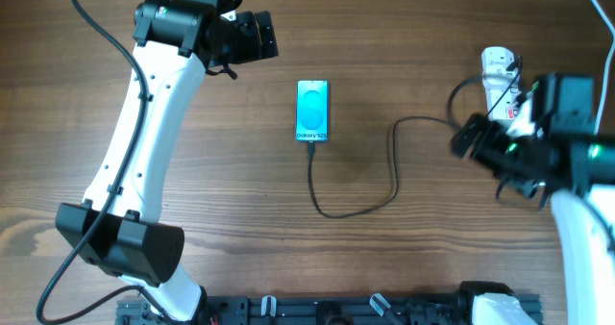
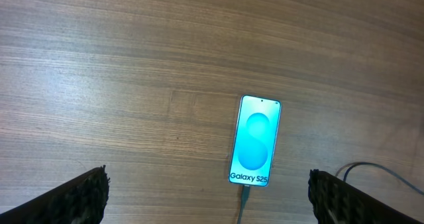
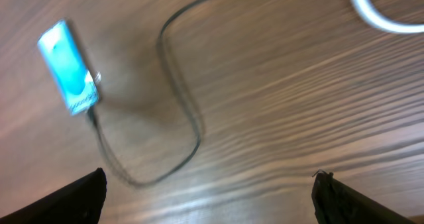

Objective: Plug charger to phone and switch on socket

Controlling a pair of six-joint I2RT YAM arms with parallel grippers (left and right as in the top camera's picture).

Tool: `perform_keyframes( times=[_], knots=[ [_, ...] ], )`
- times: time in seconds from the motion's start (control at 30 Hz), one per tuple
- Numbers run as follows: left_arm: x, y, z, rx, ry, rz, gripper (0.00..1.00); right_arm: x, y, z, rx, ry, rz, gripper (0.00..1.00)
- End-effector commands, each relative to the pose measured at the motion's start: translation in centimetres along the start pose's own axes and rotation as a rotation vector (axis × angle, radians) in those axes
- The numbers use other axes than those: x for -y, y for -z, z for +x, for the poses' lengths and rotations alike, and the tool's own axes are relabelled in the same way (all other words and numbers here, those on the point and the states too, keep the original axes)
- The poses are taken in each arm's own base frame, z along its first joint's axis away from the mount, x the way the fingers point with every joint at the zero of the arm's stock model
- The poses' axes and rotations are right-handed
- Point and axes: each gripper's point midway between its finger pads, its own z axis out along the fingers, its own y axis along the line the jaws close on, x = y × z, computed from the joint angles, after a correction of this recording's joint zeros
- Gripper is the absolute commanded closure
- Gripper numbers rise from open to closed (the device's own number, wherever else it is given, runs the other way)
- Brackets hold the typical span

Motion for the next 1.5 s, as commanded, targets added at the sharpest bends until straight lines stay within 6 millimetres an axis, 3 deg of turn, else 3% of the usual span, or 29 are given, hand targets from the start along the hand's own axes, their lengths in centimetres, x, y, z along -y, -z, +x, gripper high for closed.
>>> perform_keyframes(
  times=[0.0, 0.13, 0.77, 0.9, 1.07, 1.2, 1.33, 1.47],
  knots=[
    [-0.2, -0.4, 0.1, -0.006, 0.008, -0.017, 0.00, -0.8, 0.7, 3.3, -0.050, -0.036, -0.024, 0.00],
    [-0.2, -0.4, 0.1, -0.006, 0.008, -0.017, 0.00, -0.4, 0.8, 5.2, -0.124, -0.204, 0.009, 0.00],
    [-0.2, -0.4, 0.1, -0.006, 0.008, -0.017, 0.00, -0.4, 0.4, 4.3, -0.098, -0.227, 0.021, 0.00],
    [-0.2, -0.4, 0.1, -0.006, 0.008, -0.017, 0.00, 0.4, 0.4, 3.8, -0.065, -0.222, 0.061, 0.00],
    [-0.2, -0.4, 0.1, -0.006, 0.007, -0.017, 0.00, 0.4, 0.4, 3.7, -0.066, -0.073, 0.059, 0.00],
    [-0.2, -0.4, 0.1, -0.006, 0.008, -0.017, 0.00, -0.1, 0.3, 2.7, -0.024, -0.060, 0.036, 0.00],
    [-0.2, -0.4, 0.1, -0.006, 0.008, -0.017, 0.00, -2.0, 1.4, 0.3, 0.120, 0.103, -0.058, 0.00],
    [-0.2, -0.4, 0.1, -0.006, 0.008, -0.017, 0.00, -2.9, 2.9, -0.8, 0.349, 0.254, -0.161, 0.00]
  ],
)
